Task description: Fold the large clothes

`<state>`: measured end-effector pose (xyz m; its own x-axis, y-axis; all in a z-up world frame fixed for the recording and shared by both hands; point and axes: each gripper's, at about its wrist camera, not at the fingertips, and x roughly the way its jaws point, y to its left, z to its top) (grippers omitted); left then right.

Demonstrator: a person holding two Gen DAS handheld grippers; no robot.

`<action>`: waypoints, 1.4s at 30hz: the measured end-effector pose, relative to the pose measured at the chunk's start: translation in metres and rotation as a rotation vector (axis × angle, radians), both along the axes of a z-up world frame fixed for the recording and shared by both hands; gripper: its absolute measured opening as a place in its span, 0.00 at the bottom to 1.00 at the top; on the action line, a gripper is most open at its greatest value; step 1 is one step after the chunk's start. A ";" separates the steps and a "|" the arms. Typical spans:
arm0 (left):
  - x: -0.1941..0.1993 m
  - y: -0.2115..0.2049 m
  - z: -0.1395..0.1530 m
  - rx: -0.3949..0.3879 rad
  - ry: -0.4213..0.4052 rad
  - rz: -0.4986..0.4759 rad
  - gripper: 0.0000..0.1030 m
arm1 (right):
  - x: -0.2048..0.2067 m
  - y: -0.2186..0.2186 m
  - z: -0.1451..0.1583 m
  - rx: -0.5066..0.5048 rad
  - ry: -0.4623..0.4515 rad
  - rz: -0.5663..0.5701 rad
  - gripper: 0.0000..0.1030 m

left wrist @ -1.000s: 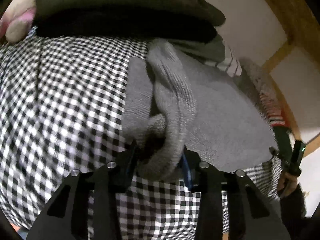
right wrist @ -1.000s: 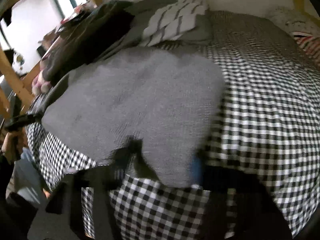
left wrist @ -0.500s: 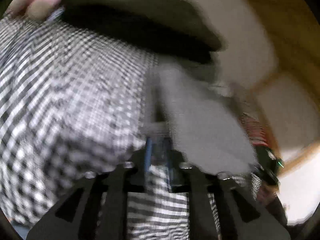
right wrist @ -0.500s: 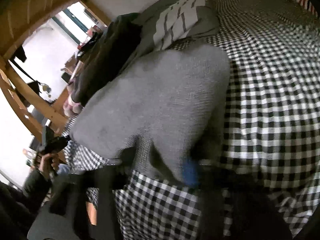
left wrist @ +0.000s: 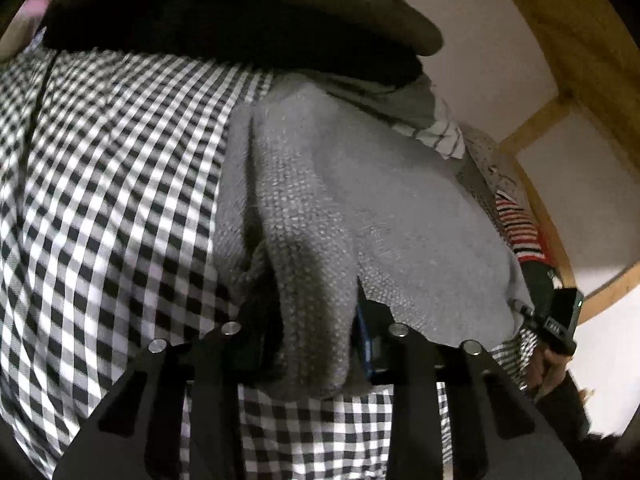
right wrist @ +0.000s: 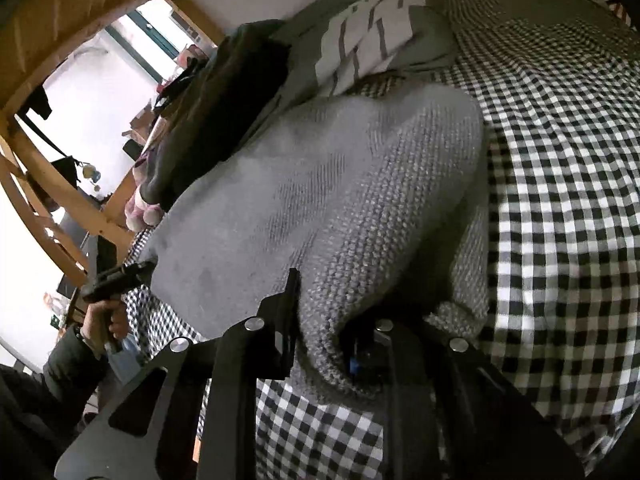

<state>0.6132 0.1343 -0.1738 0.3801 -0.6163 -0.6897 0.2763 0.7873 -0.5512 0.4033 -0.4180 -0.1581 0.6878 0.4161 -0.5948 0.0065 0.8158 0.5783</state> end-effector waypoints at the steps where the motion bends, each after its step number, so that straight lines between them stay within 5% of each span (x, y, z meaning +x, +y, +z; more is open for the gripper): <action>1: -0.003 0.004 0.001 0.007 0.006 0.002 0.26 | -0.002 -0.002 0.000 0.019 -0.006 -0.017 0.16; 10: -0.035 0.030 0.015 -0.043 0.079 0.033 0.21 | -0.056 -0.020 0.006 0.136 -0.030 -0.066 0.14; 13: -0.036 0.032 -0.003 -0.053 0.131 0.022 0.21 | -0.040 -0.018 -0.020 0.150 0.055 -0.062 0.21; 16: -0.035 0.029 -0.003 -0.101 0.080 0.023 0.25 | -0.022 -0.016 -0.026 0.188 0.022 -0.065 0.33; 19: -0.034 0.025 -0.003 -0.071 0.052 0.036 0.25 | -0.011 -0.010 -0.024 0.169 0.023 -0.095 0.18; 25: -0.035 0.047 -0.014 -0.104 0.127 0.099 0.21 | -0.040 -0.037 -0.037 0.237 0.045 -0.203 0.15; 26: -0.035 0.047 -0.012 -0.105 0.124 0.102 0.22 | -0.039 -0.034 -0.037 0.234 0.049 -0.182 0.19; 27: -0.037 0.045 -0.005 -0.085 0.105 0.098 0.32 | -0.039 -0.031 -0.033 0.223 0.049 -0.172 0.22; 28: -0.041 0.044 0.006 -0.044 0.070 0.107 0.53 | -0.038 -0.027 -0.025 0.192 0.047 -0.169 0.36; 29: -0.045 0.043 0.019 0.004 0.017 0.130 0.61 | -0.037 -0.024 -0.015 0.153 0.045 -0.171 0.58; 30: -0.052 0.042 0.041 0.052 -0.078 0.153 0.73 | -0.038 -0.020 -0.001 0.096 0.037 -0.180 0.70; 31: -0.058 0.041 0.062 0.082 -0.161 0.170 0.94 | -0.039 -0.018 0.009 0.032 0.043 -0.213 0.99; 34: -0.072 0.020 0.110 0.171 -0.318 0.237 0.95 | -0.050 -0.010 0.041 -0.135 0.010 -0.293 0.97; 39: -0.057 -0.072 0.098 0.172 -0.219 0.131 0.95 | -0.064 0.007 0.047 -0.069 0.019 -0.365 0.97; 42: -0.037 -0.130 0.063 0.289 -0.150 0.009 0.95 | -0.073 0.012 0.028 0.051 0.065 -0.409 0.97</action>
